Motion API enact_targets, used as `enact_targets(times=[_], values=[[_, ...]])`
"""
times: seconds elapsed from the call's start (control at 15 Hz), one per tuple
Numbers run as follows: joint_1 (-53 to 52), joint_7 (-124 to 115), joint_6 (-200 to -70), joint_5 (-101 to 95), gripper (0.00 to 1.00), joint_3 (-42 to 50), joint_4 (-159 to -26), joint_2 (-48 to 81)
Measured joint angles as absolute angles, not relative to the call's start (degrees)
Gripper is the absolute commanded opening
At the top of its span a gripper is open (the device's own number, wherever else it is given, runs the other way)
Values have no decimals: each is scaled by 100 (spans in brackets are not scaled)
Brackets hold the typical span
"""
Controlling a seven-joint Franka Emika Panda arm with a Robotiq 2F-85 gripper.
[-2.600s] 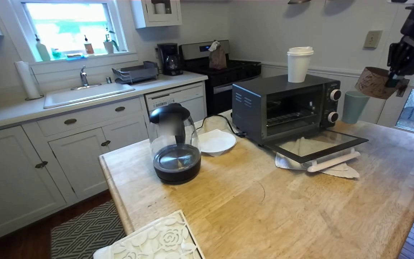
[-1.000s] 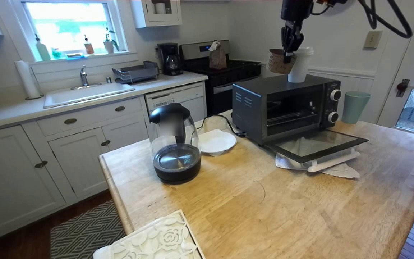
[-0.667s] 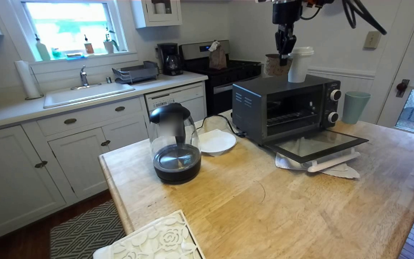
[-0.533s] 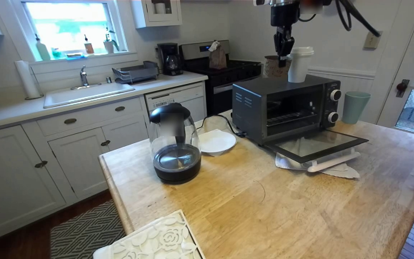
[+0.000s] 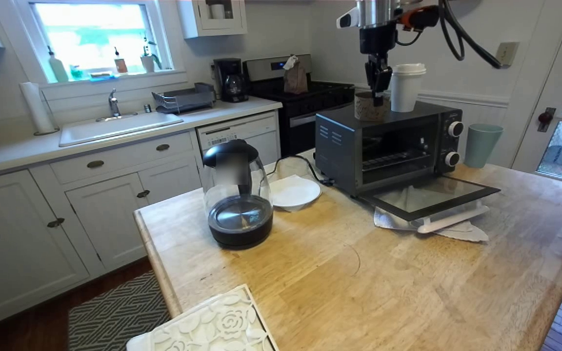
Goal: Put the brown object on top of the oven then the cup inside
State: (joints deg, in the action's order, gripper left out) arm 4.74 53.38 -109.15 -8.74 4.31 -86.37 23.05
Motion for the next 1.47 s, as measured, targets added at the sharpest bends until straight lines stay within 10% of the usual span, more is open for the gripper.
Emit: enact_targets(times=[0.53,1.47], values=[[488,5016,-11656,-1022,99,445,-9180,1196],[2031,3799,-13937,-1354,100,2277,-12387,-579]])
